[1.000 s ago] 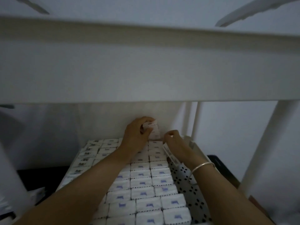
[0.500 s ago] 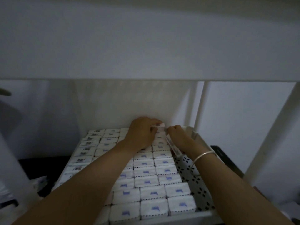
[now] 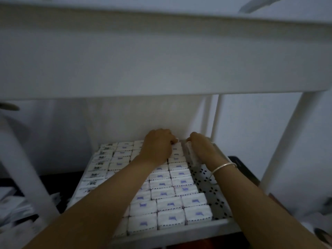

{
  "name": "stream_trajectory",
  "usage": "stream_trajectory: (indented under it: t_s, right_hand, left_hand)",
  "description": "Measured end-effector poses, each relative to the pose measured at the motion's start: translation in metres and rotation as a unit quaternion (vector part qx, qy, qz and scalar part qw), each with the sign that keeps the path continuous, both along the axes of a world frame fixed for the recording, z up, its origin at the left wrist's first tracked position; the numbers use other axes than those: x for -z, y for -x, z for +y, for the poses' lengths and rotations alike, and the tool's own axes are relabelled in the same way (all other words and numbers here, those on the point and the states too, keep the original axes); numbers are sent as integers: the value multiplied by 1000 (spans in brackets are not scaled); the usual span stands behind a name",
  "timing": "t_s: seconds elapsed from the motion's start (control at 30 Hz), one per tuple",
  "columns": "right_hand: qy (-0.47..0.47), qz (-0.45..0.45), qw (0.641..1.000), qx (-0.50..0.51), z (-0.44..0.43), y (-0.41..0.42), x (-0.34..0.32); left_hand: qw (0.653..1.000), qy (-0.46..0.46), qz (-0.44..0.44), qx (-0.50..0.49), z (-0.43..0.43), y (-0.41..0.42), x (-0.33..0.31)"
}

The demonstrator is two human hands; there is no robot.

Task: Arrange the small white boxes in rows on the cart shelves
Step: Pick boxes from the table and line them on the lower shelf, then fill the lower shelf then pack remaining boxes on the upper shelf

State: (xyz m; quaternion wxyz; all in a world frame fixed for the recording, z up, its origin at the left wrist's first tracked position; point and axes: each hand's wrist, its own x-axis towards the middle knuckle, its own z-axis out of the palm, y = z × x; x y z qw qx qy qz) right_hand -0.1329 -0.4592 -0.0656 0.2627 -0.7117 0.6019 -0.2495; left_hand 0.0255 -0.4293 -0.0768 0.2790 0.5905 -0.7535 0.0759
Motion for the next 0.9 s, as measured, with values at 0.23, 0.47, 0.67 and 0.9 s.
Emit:
stream_trajectory:
  t_s: [0.23,0.47,0.67,0.9]
  right_hand:
    - [85,-83,992,-40,76,35,-16]
    - [164,-39,984,-55,153,77,-5]
    - [79,25,988,-133,165,93,0]
    - [118,98,977,-148,176,94,11]
  left_hand:
    - [991,-133,-25,-21,24,9,-11]
    - [991,-110,-38,59,110,18,-30]
    - [985,-105,-22,133,203,38,-45]
    - [908,-294,-187,233,258,64,-30]
